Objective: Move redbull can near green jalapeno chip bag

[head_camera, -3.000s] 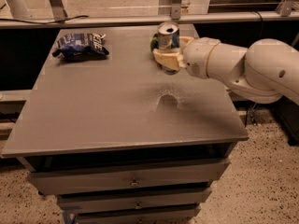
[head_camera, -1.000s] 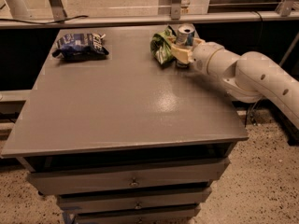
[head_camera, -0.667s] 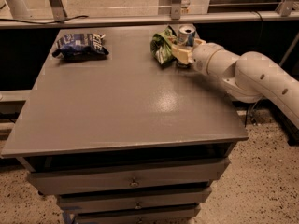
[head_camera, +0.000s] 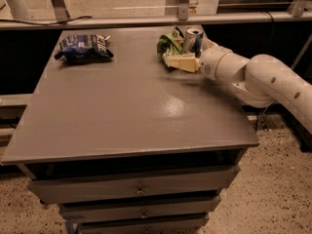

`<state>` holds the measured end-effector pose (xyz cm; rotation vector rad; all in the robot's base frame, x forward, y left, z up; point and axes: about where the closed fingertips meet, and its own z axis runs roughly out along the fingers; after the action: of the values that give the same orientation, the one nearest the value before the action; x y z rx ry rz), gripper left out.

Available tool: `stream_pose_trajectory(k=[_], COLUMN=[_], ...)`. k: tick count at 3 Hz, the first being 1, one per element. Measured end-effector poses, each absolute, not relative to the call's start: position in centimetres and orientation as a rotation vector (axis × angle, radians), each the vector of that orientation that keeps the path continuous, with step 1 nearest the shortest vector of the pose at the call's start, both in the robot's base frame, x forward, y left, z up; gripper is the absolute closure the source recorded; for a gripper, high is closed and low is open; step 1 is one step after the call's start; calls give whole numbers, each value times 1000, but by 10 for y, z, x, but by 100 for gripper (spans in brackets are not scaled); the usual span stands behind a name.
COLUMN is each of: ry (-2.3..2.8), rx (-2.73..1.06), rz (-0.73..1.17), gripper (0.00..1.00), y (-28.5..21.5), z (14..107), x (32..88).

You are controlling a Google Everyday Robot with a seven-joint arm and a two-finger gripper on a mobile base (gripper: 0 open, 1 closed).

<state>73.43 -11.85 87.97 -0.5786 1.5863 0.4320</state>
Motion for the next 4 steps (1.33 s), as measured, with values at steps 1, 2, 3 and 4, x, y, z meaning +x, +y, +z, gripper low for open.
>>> stream_pose_trajectory(k=[1, 2, 3, 4], ry=[1590, 1580, 1549, 1518], rx=[-591, -626, -670, -674], rz=[465, 482, 493, 481], gripper=[0, 0, 0, 0], y=[-116, -130, -151, -179], z=[884, 902, 926, 946], x=[722, 695, 653, 605])
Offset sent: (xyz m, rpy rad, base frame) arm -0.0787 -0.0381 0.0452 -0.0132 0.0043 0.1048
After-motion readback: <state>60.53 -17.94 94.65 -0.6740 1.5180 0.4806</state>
